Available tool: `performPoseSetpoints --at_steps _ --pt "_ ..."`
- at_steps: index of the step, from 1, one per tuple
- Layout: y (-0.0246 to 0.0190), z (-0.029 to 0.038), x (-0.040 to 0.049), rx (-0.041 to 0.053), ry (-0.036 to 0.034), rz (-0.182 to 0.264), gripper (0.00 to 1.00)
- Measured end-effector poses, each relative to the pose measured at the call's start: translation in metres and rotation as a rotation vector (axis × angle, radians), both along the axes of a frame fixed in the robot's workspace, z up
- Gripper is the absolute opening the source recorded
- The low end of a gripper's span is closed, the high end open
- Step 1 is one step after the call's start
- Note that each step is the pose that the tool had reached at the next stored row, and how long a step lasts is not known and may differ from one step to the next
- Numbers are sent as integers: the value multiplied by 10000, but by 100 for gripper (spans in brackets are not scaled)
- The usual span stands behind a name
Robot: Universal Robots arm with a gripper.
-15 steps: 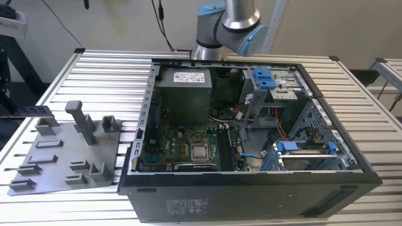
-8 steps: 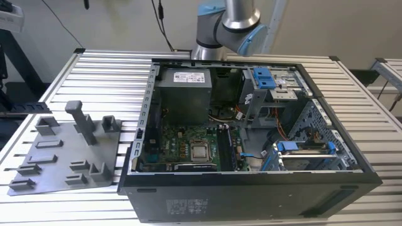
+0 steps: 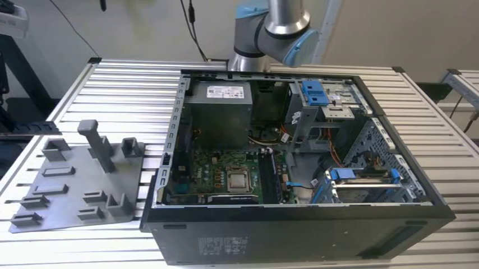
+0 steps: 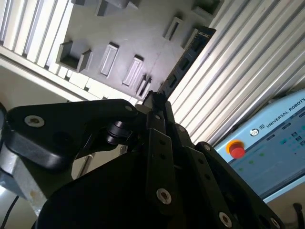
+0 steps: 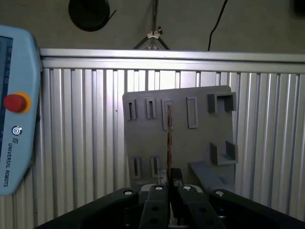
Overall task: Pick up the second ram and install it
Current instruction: 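Pick up the second ram and move it above second insertion slot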
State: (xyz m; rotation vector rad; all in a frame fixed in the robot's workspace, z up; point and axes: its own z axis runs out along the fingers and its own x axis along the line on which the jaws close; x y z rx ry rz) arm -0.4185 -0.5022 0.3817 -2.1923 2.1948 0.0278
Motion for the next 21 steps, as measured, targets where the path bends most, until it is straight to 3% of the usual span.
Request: performPoseSetpoints --at_steps 10,21 --pt "0 0 119 0 1 1 14" --pt "0 13 153 0 5 0 14"
